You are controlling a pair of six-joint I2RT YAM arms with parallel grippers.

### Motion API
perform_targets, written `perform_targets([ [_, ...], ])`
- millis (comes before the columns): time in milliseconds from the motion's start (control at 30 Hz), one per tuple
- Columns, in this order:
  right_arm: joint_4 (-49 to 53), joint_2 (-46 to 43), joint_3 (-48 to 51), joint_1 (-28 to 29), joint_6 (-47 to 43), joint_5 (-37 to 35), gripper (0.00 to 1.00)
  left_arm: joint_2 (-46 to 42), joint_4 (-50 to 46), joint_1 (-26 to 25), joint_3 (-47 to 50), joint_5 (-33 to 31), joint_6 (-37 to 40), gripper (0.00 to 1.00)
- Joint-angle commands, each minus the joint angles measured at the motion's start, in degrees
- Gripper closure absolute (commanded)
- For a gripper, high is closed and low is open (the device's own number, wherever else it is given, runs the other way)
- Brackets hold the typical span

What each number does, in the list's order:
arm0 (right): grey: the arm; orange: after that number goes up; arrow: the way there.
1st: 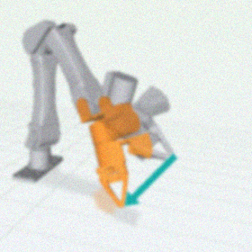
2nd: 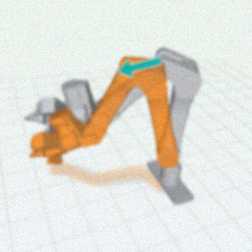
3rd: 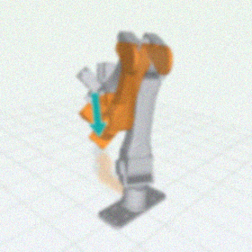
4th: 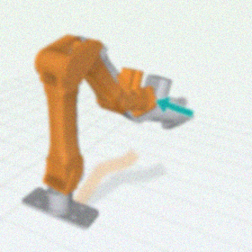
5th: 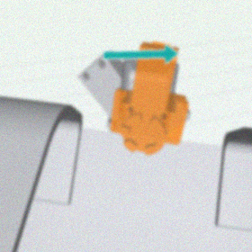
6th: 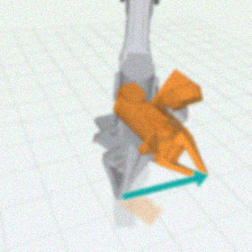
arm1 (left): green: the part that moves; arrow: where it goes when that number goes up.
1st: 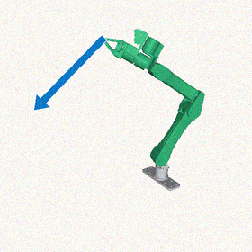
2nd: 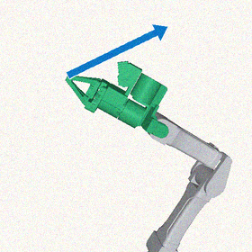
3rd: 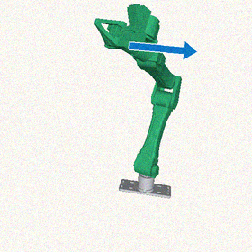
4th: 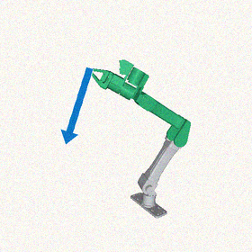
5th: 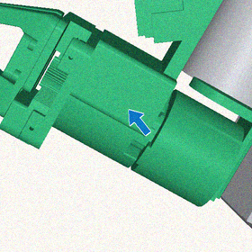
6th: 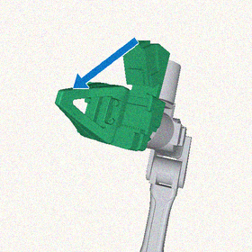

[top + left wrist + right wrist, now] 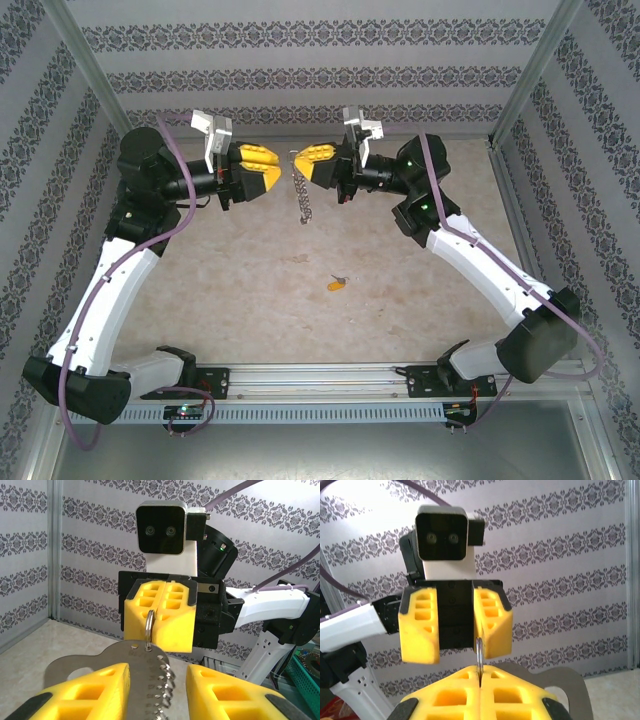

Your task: Put the keys on the keyring

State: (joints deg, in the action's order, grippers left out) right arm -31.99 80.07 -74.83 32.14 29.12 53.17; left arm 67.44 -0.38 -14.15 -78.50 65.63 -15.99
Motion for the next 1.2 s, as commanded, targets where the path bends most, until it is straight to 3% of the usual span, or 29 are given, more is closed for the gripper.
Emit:
perform_targets([
  [0, -5.8, -1.3, 0.6, 1.1, 1.8, -1.0, 1.0, 0.4, 5.3, 0.2, -0.9, 1.4, -2.1, 0.66],
  [200, -6.2, -0.8, 0.7, 2.4, 2.0, -1.6, 1.0, 1.3, 11.0, -0.1, -0.6, 1.6, -5.7, 0.65],
  [1167, -7.4, 1.5, 0.3, 3.1, 2.5, -1.5, 1.0, 4.3, 13.5, -2.6, -2.2, 3.3, -6.7, 0.76],
])
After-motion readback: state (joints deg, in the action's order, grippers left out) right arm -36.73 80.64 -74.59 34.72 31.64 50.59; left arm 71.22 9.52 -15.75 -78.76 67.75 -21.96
